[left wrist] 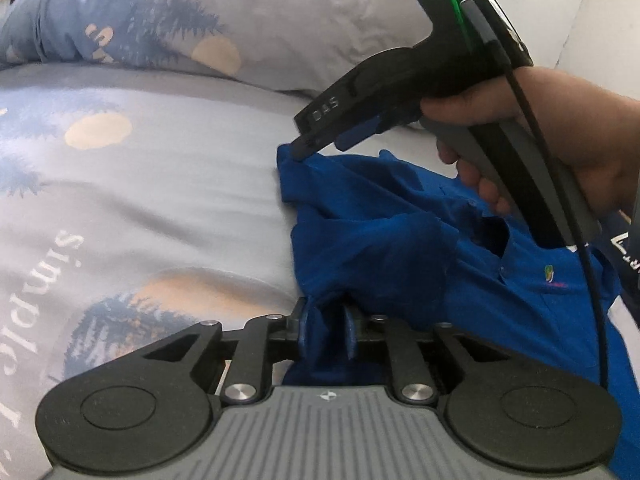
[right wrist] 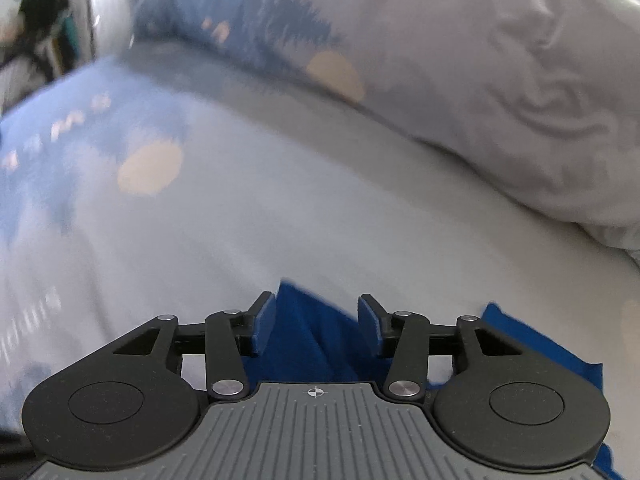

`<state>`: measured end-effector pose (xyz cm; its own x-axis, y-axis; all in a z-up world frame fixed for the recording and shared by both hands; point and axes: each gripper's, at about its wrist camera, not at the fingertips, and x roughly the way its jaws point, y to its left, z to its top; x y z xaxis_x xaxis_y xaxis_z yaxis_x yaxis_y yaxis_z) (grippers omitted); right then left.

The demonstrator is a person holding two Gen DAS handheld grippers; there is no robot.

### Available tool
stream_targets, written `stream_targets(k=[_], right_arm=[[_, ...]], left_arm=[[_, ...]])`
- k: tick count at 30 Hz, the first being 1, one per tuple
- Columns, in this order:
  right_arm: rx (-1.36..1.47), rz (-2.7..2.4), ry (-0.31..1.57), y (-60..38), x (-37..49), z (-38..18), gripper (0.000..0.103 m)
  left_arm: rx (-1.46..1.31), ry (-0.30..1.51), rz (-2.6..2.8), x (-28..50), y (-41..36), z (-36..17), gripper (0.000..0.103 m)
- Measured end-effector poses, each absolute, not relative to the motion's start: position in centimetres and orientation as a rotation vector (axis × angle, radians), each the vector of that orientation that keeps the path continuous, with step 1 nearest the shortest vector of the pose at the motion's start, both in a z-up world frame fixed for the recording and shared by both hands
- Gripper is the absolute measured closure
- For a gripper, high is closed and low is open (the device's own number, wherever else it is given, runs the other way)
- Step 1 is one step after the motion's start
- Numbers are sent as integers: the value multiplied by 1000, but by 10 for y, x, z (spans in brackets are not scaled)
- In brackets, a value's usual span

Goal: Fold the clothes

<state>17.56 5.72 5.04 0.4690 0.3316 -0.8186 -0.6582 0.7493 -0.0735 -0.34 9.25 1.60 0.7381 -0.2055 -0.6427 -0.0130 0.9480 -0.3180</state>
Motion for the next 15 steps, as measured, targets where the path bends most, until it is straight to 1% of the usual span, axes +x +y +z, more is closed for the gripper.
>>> stream_targets(k=[3,4,5,6,7,10,15], right_arm=[[-451,640,905,67,174,44,53],[-468,648,914,72,174,41,56],[-487,656,925,77,174,37,75],[-511,661,939,83,175,32,90],[-534,666,954,88,176,27,95],[-563,644,936,94,183,24,97],[-520,590,902,95,192,22,97]], left_arm=[[-304,738,-113,-2,91,15,78],[-298,739,-117,-2,91,15,90],[-292,736,-118,-1,92,15,93],[-286,733,-120,-1,92,15,94],[-277,728,-128,-2,93,15,96],[-235,712,-161,-5,91,15,96],[-212,750,-185,-10,86,5,96]])
